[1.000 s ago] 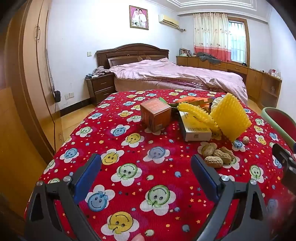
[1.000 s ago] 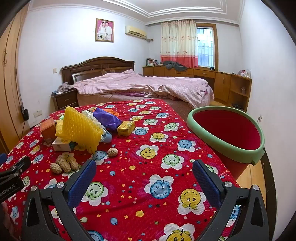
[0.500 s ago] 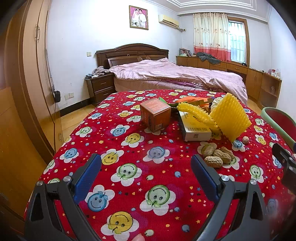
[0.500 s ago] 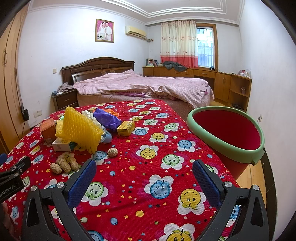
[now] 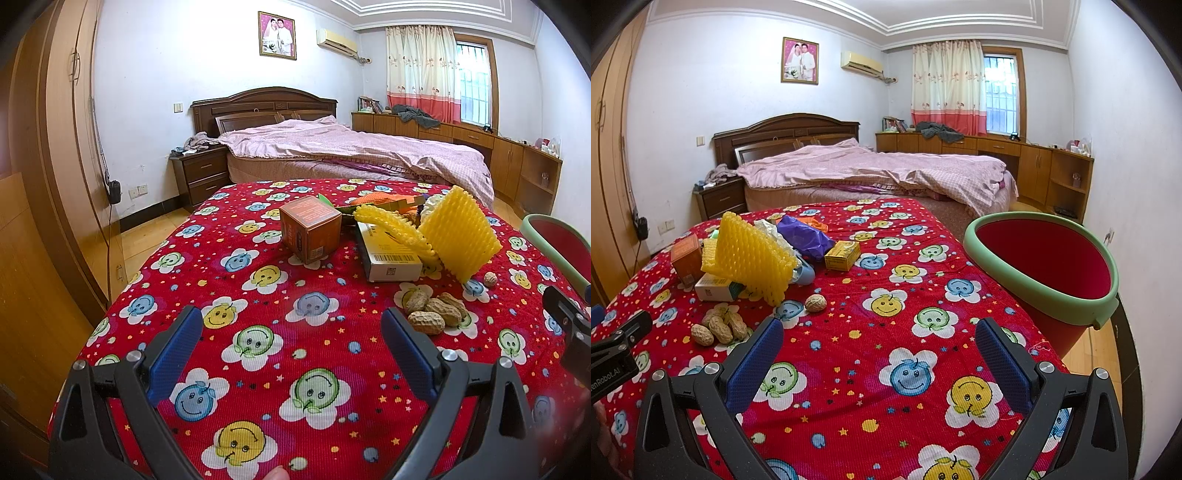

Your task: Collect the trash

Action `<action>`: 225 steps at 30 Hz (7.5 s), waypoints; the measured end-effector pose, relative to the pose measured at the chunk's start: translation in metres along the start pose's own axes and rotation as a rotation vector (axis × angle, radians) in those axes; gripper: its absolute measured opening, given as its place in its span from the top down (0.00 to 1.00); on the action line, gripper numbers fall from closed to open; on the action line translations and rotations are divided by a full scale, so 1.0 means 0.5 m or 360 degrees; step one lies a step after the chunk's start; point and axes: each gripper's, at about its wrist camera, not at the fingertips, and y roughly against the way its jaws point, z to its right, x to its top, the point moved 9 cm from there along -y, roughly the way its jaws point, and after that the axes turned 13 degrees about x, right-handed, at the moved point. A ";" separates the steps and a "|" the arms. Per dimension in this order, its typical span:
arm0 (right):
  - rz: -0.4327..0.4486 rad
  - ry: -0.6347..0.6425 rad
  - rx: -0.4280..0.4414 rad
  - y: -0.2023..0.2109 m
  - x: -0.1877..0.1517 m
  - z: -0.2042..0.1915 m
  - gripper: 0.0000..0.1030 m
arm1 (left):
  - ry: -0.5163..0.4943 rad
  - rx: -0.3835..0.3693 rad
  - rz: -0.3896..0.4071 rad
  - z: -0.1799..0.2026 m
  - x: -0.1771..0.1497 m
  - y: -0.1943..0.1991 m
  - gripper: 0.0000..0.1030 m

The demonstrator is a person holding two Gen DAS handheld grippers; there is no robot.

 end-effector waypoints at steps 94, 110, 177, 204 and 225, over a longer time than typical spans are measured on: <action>-0.0335 -0.0192 0.0218 -0.120 0.094 -0.083 0.00 | -0.0292 -0.0415 -0.0246 0.084 0.129 -0.243 0.21; -0.0389 -0.0135 0.0264 -0.174 0.088 -0.129 0.00 | -0.0118 -0.0560 -0.0282 0.052 0.140 -0.208 0.37; -0.0144 -0.0382 -0.0141 0.067 0.158 0.326 0.89 | -0.0438 -0.0848 -0.0100 0.483 0.221 0.125 0.37; -0.0260 -0.0603 -0.0320 0.018 0.071 0.566 0.86 | -0.0715 -0.1115 -0.0156 0.811 0.146 0.129 0.37; -0.0169 -0.0602 -0.0285 0.056 0.089 0.540 0.57 | -0.0669 -0.1133 -0.0175 0.792 0.148 0.143 0.28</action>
